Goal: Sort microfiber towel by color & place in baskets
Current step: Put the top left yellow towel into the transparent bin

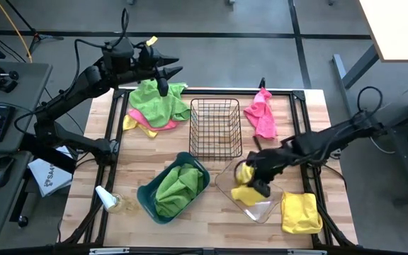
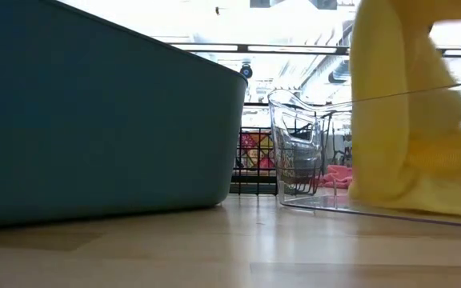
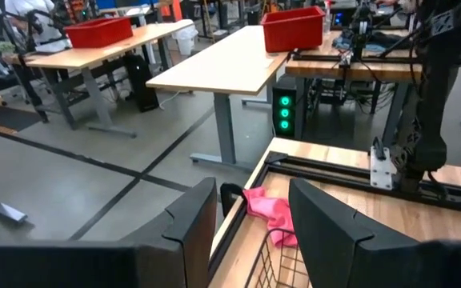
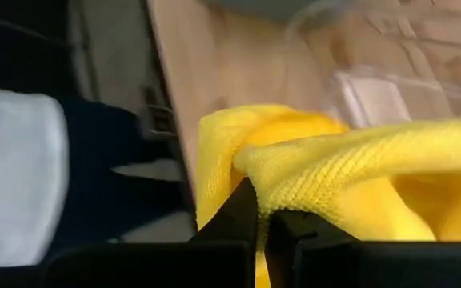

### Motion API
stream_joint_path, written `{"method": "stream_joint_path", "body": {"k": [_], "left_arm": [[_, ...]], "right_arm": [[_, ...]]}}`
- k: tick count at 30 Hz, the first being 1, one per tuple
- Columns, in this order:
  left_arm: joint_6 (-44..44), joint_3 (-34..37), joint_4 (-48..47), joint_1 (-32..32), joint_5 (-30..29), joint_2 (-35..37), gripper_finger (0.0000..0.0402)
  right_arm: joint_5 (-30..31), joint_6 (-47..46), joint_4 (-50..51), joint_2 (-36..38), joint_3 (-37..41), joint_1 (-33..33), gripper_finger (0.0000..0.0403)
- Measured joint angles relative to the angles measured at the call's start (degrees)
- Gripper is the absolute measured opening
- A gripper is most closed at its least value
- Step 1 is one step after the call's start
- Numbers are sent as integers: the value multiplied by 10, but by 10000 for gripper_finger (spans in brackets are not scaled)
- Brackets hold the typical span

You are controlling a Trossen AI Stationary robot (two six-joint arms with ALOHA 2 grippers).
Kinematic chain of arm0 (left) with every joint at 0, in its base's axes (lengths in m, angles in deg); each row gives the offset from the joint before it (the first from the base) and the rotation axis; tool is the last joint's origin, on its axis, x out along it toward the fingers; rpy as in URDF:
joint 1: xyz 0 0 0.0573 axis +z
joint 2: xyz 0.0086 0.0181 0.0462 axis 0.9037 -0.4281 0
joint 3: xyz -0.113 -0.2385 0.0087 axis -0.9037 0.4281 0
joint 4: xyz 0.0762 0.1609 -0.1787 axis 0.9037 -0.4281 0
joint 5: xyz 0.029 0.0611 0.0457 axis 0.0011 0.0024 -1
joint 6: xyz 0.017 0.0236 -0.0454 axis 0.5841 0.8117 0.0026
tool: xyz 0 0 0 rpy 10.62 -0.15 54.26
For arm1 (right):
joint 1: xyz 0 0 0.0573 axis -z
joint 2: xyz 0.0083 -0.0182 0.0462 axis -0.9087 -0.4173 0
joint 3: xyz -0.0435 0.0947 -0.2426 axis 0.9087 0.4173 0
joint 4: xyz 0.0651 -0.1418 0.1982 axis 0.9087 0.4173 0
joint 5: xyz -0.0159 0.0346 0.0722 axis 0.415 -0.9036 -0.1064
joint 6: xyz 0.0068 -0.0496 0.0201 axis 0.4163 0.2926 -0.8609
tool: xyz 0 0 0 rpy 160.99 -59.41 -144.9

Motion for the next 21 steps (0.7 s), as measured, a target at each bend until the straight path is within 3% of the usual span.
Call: {"method": "stream_joint_path", "body": {"k": [6,17,21], "left_arm": [[0,0,-12,0,0,0,147],[0,0,-14,0,0,0,147],[0,0,-18,0,-1,0,147]], "right_arm": [[29,-1,46,-59,0,6,39],[-12,78,101,-62,-24,-2,250],[-14,93,157,-62,-50,-2,296]]}}
